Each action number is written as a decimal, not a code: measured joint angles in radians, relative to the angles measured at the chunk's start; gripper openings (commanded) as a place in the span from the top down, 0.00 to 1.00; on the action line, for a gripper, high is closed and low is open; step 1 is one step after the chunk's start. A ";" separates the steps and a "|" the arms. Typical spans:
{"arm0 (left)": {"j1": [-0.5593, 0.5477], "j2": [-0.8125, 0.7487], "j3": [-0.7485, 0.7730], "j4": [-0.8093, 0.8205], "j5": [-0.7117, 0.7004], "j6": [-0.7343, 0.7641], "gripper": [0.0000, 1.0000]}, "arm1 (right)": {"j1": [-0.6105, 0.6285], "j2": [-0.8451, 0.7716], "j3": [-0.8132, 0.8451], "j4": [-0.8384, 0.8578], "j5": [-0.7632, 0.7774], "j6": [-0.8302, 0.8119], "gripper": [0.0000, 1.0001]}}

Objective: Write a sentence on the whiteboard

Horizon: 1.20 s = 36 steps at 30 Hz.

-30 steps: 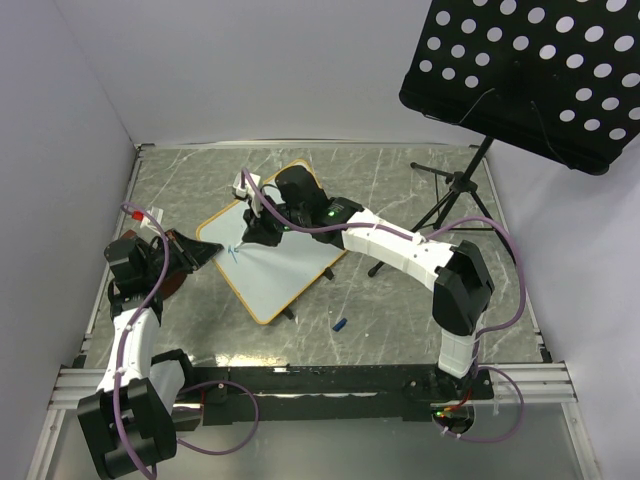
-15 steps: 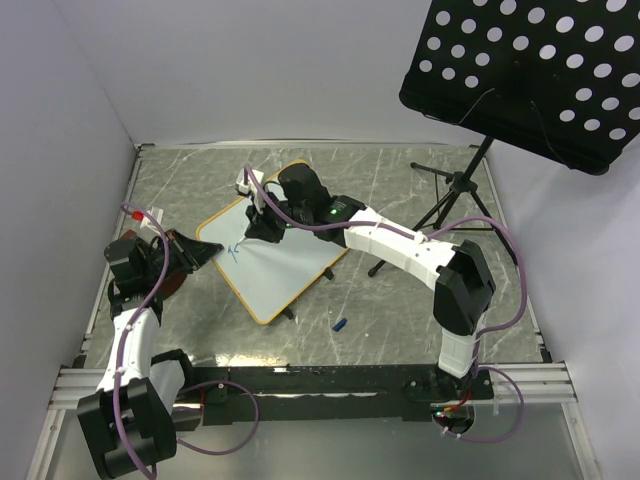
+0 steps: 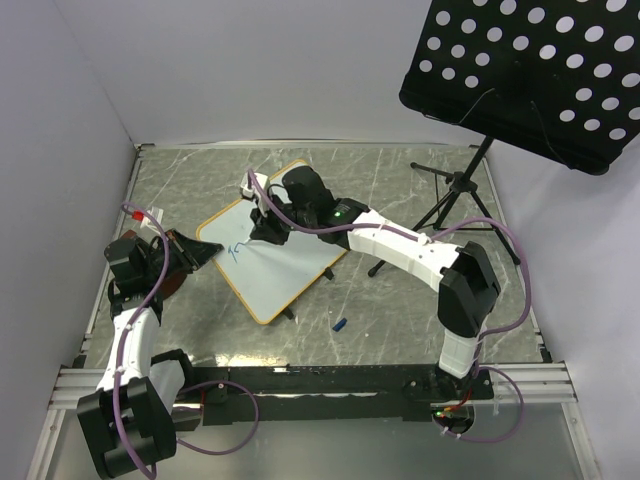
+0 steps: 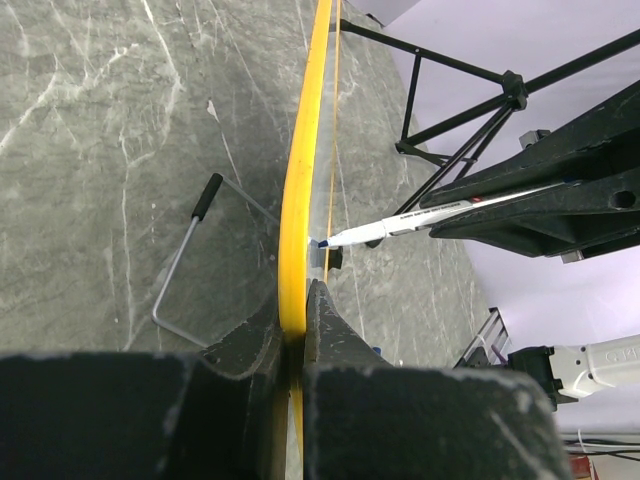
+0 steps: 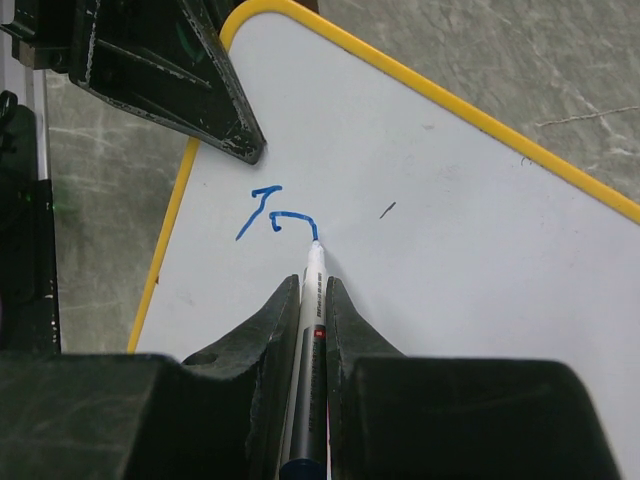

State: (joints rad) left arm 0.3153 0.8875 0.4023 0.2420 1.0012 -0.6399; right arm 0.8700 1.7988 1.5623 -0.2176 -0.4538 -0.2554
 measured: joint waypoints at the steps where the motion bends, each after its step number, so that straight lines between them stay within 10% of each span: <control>1: 0.000 0.000 0.000 0.000 0.000 0.000 0.99 | 0.000 -0.001 -0.003 0.000 0.000 0.000 1.00; 36: 0.000 0.000 0.000 0.004 0.004 0.000 0.99 | 0.035 0.007 0.068 -0.032 -0.011 0.016 1.00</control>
State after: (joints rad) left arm 0.3153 0.8875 0.4023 0.2462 1.0054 -0.6399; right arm 0.9054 1.8061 1.6302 -0.2497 -0.4644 -0.2394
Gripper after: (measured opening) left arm 0.080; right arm 0.179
